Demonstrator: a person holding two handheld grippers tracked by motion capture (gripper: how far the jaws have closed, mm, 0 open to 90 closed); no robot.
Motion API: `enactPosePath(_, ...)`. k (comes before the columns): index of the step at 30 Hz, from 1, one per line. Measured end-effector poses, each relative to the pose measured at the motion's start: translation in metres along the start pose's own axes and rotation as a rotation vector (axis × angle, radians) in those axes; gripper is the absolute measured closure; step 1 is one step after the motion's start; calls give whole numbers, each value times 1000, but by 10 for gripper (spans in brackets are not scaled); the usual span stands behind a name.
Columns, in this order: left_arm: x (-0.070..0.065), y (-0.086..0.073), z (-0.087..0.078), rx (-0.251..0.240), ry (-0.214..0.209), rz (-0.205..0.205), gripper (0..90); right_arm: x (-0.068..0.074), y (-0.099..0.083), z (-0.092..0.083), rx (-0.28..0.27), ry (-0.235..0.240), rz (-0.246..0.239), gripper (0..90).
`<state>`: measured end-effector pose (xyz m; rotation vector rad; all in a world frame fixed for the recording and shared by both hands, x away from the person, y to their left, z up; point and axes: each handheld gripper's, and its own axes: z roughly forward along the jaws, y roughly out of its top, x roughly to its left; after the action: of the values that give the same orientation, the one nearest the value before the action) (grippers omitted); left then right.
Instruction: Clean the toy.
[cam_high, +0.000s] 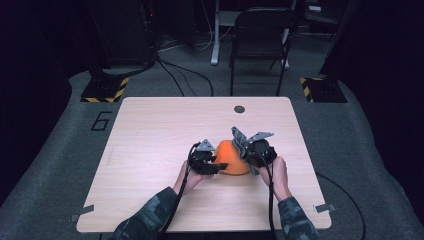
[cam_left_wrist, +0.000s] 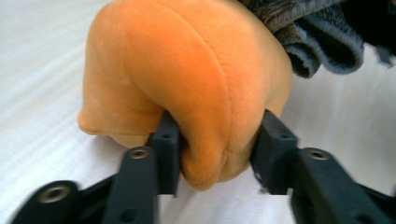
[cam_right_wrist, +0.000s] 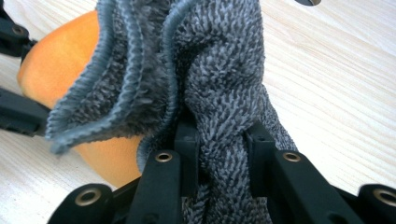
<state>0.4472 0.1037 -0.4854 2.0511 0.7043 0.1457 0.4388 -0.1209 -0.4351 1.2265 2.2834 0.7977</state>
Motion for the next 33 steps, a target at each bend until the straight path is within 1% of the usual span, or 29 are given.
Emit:
enactPosePath(1, 1, -1, 0, -10, -10, 21, 494, -1, 0, 2, -10, 2, -7, 721)
enactPosePath(2, 1, -2, -1, -12, -2, 44, 463, -2, -1, 3, -4, 2, -3, 722)
enactPosePath(3, 1, -3, -1, -17, -12, 76, 425, -3, -1, 3, 0, 1, 5, 722)
enactPosePath(4, 1, -4, -1, -20, -17, 104, 363, -5, -1, 4, 1, 3, 5, 722)
enactPosePath(5, 1, -4, -2, -15, -5, 124, 339, -5, -2, 4, 1, -2, 10, 722)
enactPosePath(6, 2, -5, -2, -21, -2, 141, 313, -7, -2, 5, 1, 5, 12, 722)
enactPosePath(7, 3, -6, -2, -19, -20, 158, 282, -8, -2, 5, -4, 11, 13, 722)
enactPosePath(8, 2, -6, -1, -22, -5, 168, 257, -8, -2, 6, -4, 10, 16, 722)
enactPosePath(9, 3, -8, 0, -22, 13, 203, 225, -9, -2, 6, -3, 15, 16, 722)
enactPosePath(10, 2, -9, 1, -22, 19, 237, 190, -9, -1, 6, -5, 15, 12, 722)
enactPosePath(11, 2, -11, 2, -20, 43, 277, 180, -9, -1, 6, -4, 15, 15, 722)
enactPosePath(12, 1, -13, 4, -11, 57, 310, 140, -9, -1, 7, -4, 16, 14, 722)
enactPosePath(13, 1, -16, 6, -10, 73, 349, 138, -9, -1, 7, -3, 17, 14, 722)
enactPosePath(14, 2, -18, 7, -10, 86, 373, 152, -10, 0, 7, 0, 24, 17, 722)
enactPosePath(15, 3, -20, 8, -12, 88, 388, 148, -10, 0, 7, 1, 26, 19, 722)
enactPosePath(16, 4, -21, 9, -22, 89, 392, 147, -11, 0, 7, 4, 30, 22, 722)
enactPosePath(17, 4, -22, 9, -25, 96, 402, 147, -11, -1, 8, -6, 25, 23, 722)
enactPosePath(19, 3, -23, 11, -31, 118, 429, 144, -12, -1, 8, -2, 32, 29, 722)
enactPosePath(22, 2, -24, 14, -39, 126, 447, 132, -13, -1, 9, -2, 37, 34, 722)
enactPosePath(25, 2, -26, 16, -40, 139, 454, 138, -14, -1, 9, -1, 36, 36, 722)
enactPosePath(26, 3, -26, 16, -42, 134, 453, 144, -14, -1, 9, 1, 36, 39, 722)
enactPosePath(28, 2, -26, 17, -36, 147, 463, 152, -14, 0, 9, 2, 39, 38, 722)
enactPosePath(29, 2, -26, 18, -41, 148, 465, 153, -14, 0, 9, 1, 39, 39, 722)
enactPosePath(30, 2, -26, 18, -45, 153, 465, 189, -14, 0, 9, 0, 40, 36, 722)
enactPosePath(32, 2, -27, 19, -53, 144, 462, 230, -14, 0, 9, 0, 41, 39, 722)
enactPosePath(33, 3, -27, 20, -51, 150, 458, 276, -15, -1, 10, -1, 42, 40, 722)
